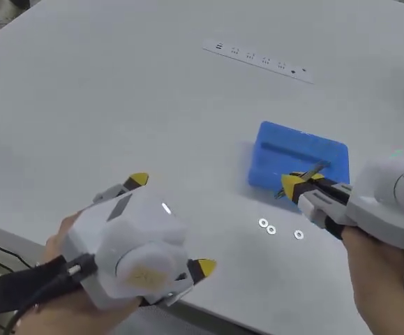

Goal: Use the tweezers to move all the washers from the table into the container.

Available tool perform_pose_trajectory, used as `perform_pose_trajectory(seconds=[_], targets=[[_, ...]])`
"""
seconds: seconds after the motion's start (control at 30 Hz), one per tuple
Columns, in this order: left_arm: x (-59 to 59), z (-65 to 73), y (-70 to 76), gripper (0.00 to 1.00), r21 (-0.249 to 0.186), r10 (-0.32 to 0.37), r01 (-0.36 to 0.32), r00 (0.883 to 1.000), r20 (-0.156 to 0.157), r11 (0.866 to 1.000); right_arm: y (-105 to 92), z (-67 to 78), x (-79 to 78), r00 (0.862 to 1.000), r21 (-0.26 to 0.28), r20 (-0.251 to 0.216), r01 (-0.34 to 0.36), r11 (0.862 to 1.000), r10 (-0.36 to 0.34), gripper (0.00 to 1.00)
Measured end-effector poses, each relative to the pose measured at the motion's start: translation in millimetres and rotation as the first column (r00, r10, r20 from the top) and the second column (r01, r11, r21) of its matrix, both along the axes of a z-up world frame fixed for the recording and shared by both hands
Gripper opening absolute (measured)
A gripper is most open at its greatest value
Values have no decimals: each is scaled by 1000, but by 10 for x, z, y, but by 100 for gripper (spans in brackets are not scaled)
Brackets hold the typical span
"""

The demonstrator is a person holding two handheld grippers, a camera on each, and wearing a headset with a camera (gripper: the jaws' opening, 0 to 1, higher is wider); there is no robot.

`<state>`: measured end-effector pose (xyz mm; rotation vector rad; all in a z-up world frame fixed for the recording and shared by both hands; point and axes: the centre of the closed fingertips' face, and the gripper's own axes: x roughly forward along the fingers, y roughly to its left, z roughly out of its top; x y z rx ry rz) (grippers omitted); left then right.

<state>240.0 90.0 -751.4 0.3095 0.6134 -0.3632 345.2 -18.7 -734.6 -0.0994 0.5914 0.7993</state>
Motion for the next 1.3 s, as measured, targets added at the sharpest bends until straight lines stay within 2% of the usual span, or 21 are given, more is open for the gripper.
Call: perform_pose_trajectory(seconds=[0.2, 0.33, 0.6, 0.77, 1.0, 1.3], targets=[[-3, -5, 0, 92, 1, -1, 1, 1000, -4, 1000, -15, -210, -68, 1000, -29, -25, -10, 1000, 9, 4], [3, -15, -9, 92, 8, -3, 3, 1000, -8, 1000, -60, -369, -78, 999, -73, -30, -16, 997, 14, 4], [10, -26, -14, 92, 8, 0, 0, 1000, -13, 1000, -3, -352, -74, 999, -80, -19, -28, 996, 26, 5], [6, -7, -11, 92, 1, 0, 0, 1000, -5, 1000, 44, -410, -81, 998, -88, -32, -48, 995, 45, 5], [0, -9, -5, 92, 4, 1, -1, 1000, -8, 1000, 19, -420, -93, 998, -108, -25, -55, 993, 53, 5], [-9, -10, -1, 92, 5, 0, 0, 1000, -9, 1000, 10, -419, -68, 999, -98, -24, -40, 994, 38, 5]])
